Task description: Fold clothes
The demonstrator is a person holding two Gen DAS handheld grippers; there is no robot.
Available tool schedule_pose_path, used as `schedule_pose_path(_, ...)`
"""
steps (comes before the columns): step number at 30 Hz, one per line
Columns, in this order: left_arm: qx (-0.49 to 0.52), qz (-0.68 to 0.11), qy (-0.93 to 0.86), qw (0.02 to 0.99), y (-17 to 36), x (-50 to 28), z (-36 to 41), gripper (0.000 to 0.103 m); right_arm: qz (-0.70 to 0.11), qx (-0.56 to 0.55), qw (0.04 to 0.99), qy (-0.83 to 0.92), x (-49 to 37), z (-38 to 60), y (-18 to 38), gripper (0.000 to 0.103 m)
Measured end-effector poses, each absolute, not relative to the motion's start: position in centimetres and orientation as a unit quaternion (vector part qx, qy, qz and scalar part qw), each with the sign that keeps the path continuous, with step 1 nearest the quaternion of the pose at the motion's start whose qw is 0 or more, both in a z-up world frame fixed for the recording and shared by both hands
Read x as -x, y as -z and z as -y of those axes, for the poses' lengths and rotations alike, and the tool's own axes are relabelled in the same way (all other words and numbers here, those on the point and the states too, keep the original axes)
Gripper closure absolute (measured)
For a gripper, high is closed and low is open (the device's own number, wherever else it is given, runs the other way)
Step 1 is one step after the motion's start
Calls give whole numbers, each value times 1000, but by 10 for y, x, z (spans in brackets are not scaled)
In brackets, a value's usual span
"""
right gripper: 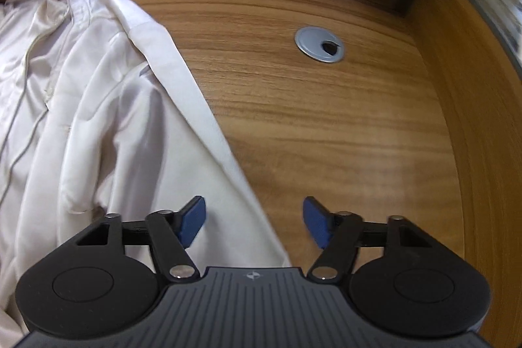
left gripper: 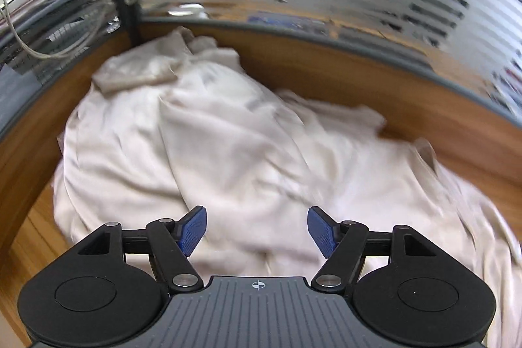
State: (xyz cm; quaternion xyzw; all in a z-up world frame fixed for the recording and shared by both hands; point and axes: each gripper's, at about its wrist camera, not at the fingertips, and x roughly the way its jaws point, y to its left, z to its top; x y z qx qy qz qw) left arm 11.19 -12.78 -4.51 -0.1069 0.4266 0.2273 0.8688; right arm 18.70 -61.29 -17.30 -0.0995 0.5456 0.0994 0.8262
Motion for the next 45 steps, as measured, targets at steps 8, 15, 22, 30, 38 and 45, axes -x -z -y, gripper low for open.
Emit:
schedule_pose_path(8,104,-455,-210,859,62,-51,209,31,-516,139,832,-150,-225,624,157,102)
schedule_pose_path(15,180,-452,-249,838,65,16,273,30,-449,220,847,-181,-298,638,116,102)
schedule_pose_path(22,238,-445,-284,815,82,67,346,29,-418,324,826,-196,-361,618,106,99)
schedule_pose_path(30,226,-462,-270,814,90,99,406,29,-377,341,820,-264,-337,582,97,70)
schedule_pose_path(38,181,-458,-227,840,86,111,442,29,-411,264,778,-394,-279,552,100,69)
schedule_pose_path(45,148,-453,-170,862,92,94,472,30,-458,226,738,-442,-214,528,116,58)
